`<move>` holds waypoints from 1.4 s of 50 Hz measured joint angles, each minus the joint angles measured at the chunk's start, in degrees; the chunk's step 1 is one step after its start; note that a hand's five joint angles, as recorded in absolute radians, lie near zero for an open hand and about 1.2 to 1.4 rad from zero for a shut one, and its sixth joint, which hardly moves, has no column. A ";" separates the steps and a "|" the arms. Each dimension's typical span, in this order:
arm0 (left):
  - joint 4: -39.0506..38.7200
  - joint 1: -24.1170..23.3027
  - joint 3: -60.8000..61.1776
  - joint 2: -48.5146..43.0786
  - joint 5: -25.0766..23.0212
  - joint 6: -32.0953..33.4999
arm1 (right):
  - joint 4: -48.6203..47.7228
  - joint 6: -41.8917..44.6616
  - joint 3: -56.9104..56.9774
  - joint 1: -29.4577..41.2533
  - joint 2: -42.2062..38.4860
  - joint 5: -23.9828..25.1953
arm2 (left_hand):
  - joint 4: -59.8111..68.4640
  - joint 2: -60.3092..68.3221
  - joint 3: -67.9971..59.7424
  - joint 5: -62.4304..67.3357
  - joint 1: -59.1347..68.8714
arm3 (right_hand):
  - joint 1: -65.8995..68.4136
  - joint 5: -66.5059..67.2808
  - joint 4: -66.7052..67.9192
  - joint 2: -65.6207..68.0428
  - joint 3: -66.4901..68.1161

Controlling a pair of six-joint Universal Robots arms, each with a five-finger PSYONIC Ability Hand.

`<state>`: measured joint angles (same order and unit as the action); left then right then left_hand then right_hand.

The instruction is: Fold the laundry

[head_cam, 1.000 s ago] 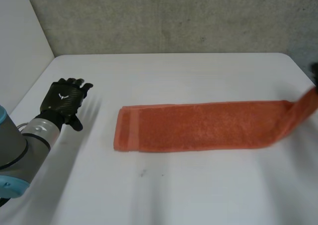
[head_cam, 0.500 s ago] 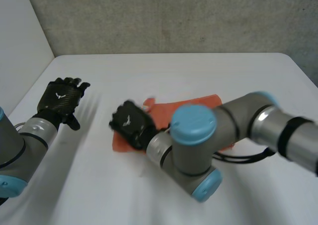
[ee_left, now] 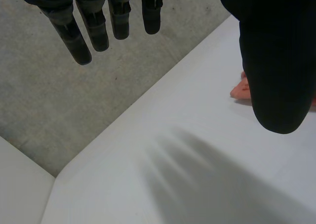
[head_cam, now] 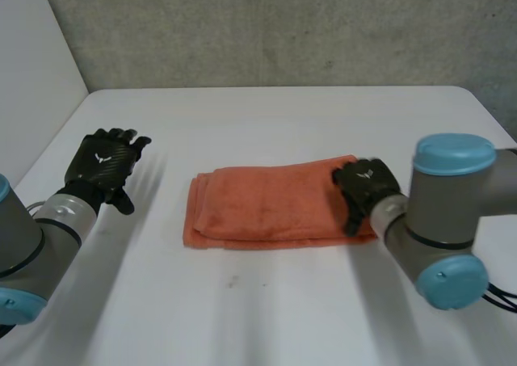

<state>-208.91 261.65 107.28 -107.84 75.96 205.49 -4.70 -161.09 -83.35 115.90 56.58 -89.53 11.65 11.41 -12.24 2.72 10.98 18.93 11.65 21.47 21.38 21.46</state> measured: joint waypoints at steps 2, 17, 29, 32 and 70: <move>0.00 -0.10 0.10 0.00 0.00 0.00 | 0.38 0.02 -1.75 -2.10 -0.15 0.32 | 0.00 0.00 0.00 0.00 0.00 | 10.21 11.52 12.36 12.71 12.41; 0.07 -0.22 0.39 1.14 0.09 -0.02 | -1.45 3.87 5.35 -1.49 -0.55 0.11 | 0.00 0.00 0.00 0.00 0.00 | 36.36 43.97 46.79 46.14 46.27; 0.05 -1.40 -0.30 3.95 0.15 -0.76 | -2.85 18.70 19.59 20.01 -7.67 2.66 | 0.00 0.00 0.00 0.00 0.00 | 36.36 44.56 46.80 46.14 46.32; 0.06 -2.13 -0.75 4.32 0.16 -1.70 | -3.28 21.19 20.41 23.62 -10.57 4.80 | 0.00 0.00 0.00 0.00 0.00 | 36.36 44.56 46.80 46.14 46.32; 18.07 -22.48 -28.40 -17.18 14.68 -27.56 | 4.78 -16.19 16.27 8.25 -3.25 3.66 | 0.00 0.00 0.00 0.00 0.07 | -7.10 -8.10 -8.19 -8.59 -9.22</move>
<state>-190.84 239.16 78.88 -125.02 90.64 177.93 0.09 -177.28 -67.08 124.15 53.33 -85.87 11.65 11.41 -12.25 2.72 11.05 11.83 3.55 13.28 12.79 12.23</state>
